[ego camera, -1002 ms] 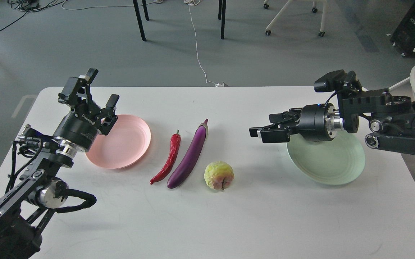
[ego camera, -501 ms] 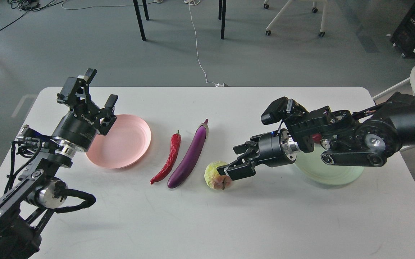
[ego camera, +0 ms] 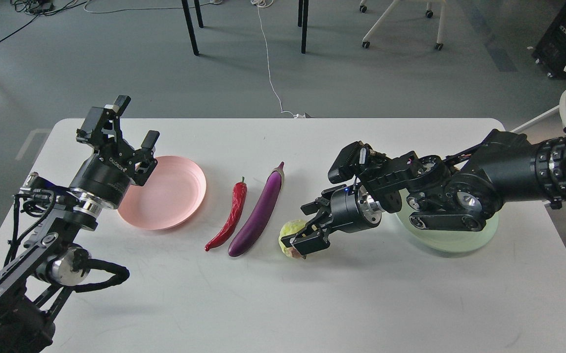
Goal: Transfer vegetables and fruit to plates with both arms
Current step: 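Reach the right gripper to the yellow-green apple and grasp it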
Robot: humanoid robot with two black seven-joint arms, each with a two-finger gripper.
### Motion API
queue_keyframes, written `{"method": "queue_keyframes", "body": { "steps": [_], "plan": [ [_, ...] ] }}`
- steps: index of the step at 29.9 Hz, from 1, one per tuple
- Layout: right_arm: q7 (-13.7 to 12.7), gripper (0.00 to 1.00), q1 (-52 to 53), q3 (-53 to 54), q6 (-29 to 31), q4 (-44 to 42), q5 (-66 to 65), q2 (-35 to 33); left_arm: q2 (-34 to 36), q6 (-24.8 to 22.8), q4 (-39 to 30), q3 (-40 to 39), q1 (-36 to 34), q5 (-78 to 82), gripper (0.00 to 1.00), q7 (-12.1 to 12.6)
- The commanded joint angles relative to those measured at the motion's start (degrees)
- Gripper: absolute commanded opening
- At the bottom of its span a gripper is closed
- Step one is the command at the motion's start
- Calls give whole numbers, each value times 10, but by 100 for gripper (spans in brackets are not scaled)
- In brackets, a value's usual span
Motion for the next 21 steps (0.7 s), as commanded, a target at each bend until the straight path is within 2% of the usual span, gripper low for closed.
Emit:
{"method": "queue_keyframes", "body": {
  "steps": [1, 6, 13, 16, 19, 21],
  "plan": [
    [0, 96, -5, -14, -8, -9, 10, 12, 0, 0, 0, 0, 0, -1, 99, 0],
    [0, 94, -14, -30, -23, -17, 11, 21, 1, 0, 0, 0, 3, 0, 99, 0],
    [0, 86, -17, -35, -24, -17, 12, 21, 2, 0, 0, 0, 4, 0, 99, 1],
    [0, 69, -17, -42, -24, -17, 12, 21, 2, 0, 0, 0, 3, 0, 99, 0],
    [0, 40, -17, -41, -30, -17, 12, 20, 1, 0, -1, 0, 3, 0, 99, 1],
    [0, 37, -17, -40, -47, -17, 12, 19, 2, 0, -1, 0, 4, 0, 99, 1]
  ]
}}
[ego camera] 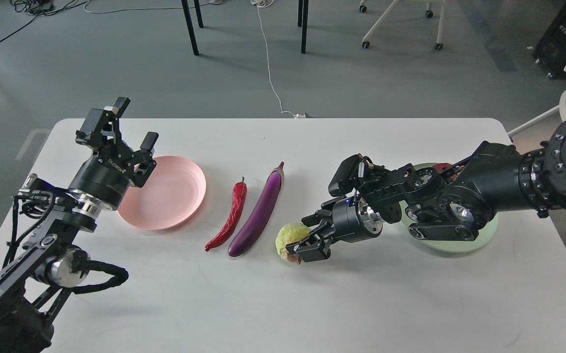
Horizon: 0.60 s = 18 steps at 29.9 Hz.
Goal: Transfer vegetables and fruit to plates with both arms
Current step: 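Reach the right gripper to the yellow-green apple and grasp it, then carry the apple onto the green plate, release, and withdraw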
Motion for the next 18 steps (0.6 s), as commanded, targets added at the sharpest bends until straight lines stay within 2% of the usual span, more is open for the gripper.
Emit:
{"method": "queue_keyframes", "body": {
  "steps": [1, 7, 12, 18],
  "plan": [
    [0, 37, 1, 3, -27, 1, 0, -4, 1, 2, -3, 0, 0, 0, 99, 1],
    [0, 37, 26, 24, -51, 10, 0, -62, 2, 2, -10, 1, 0, 0, 99, 1],
    [0, 37, 35, 23, -51, 37, -18, -164, 2, 3, -11, 2, 0, 0, 99, 2],
    [0, 37, 25, 4, -49, 33, -112, -285, 1, 3, -11, 7, -1, 3, 99, 2]
  ]
}}
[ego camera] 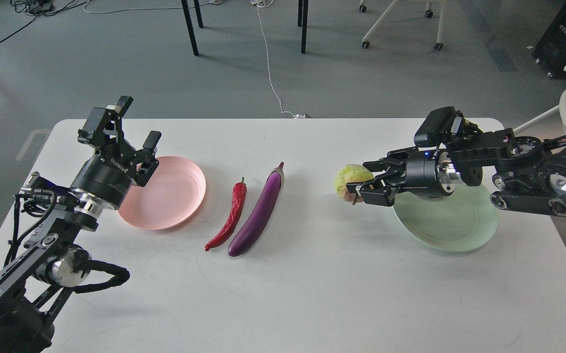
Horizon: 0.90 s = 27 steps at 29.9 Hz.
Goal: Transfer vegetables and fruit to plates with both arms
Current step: 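Carry the apple onto the green plate, release, and withdraw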
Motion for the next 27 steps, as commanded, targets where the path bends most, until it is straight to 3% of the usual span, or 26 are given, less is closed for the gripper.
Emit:
{"method": "queue_keyframes", "body": {
  "steps": [1, 6, 13, 15, 16, 17, 18, 23, 27],
  "plan": [
    [0, 37, -11, -15, 0, -1, -43, -68, -2, 1, 0, 3, -1, 6, 99, 0],
    [0, 38, -46, -17, 0, -3, -83, -136, -7, 1, 0, 5, 0, 37, 99, 1],
    [0, 40, -99, 3, -2, -11, -83, -157, -10, 1, 0, 4, -3, 37, 100, 1],
    [0, 51, -110, 13, -2, -16, -83, -157, -6, 1, 0, 4, -3, 37, 99, 1],
    [0, 65, -114, 19, -2, -20, -82, -157, -5, 1, 0, 4, -3, 37, 99, 1],
    [0, 86, -117, 26, -2, -22, -82, -157, -4, 1, 0, 4, -3, 37, 99, 0],
    [0, 94, -120, 30, -2, -22, -82, -157, -3, 1, 0, 4, -3, 37, 99, 1],
    [0, 96, -122, 55, -2, -18, -76, -167, -1, 1, -2, 2, -3, 37, 100, 1],
    [0, 96, -129, 141, -1, -5, -63, -190, 1, 0, -5, 4, -3, 38, 99, 0]
  ]
}}
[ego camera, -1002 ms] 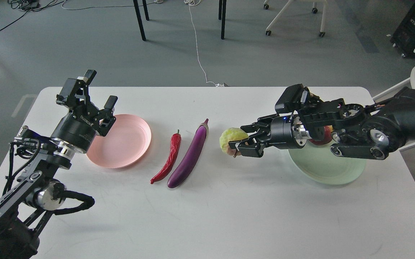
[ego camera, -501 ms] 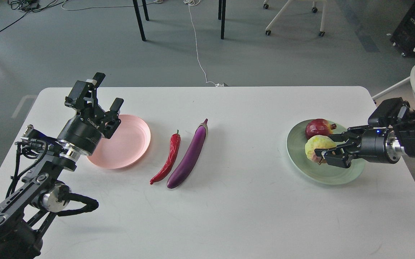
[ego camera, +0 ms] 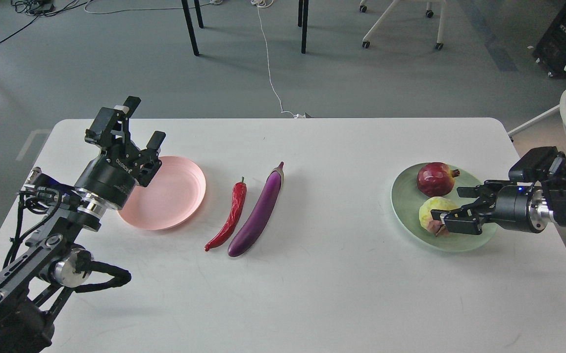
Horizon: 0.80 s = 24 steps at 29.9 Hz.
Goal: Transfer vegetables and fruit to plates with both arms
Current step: 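Carry the apple onto the green plate, release, and withdraw, then reach the left gripper to the purple eggplant and grasp it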
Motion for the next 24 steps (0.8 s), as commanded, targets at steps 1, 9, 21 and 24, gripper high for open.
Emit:
{"method": "queue_keyframes", "body": {
  "steps": [1, 9, 21, 24],
  "plan": [
    [0, 96, -16, 93, 2, 24, 24, -22, 3, -1, -8, 2, 0, 1, 100, -1],
    [0, 96, -175, 315, 41, 86, 329, -18, 27, -4, -24, 2, 0, 32, 99, -2],
    [0, 96, -263, 484, 383, -38, 856, -3, 19, -4, -38, 10, -5, 175, 99, -1],
    [0, 96, -271, 484, 439, -58, 872, 3, 25, -4, -46, 55, -20, 243, 99, -1]
  ]
}}
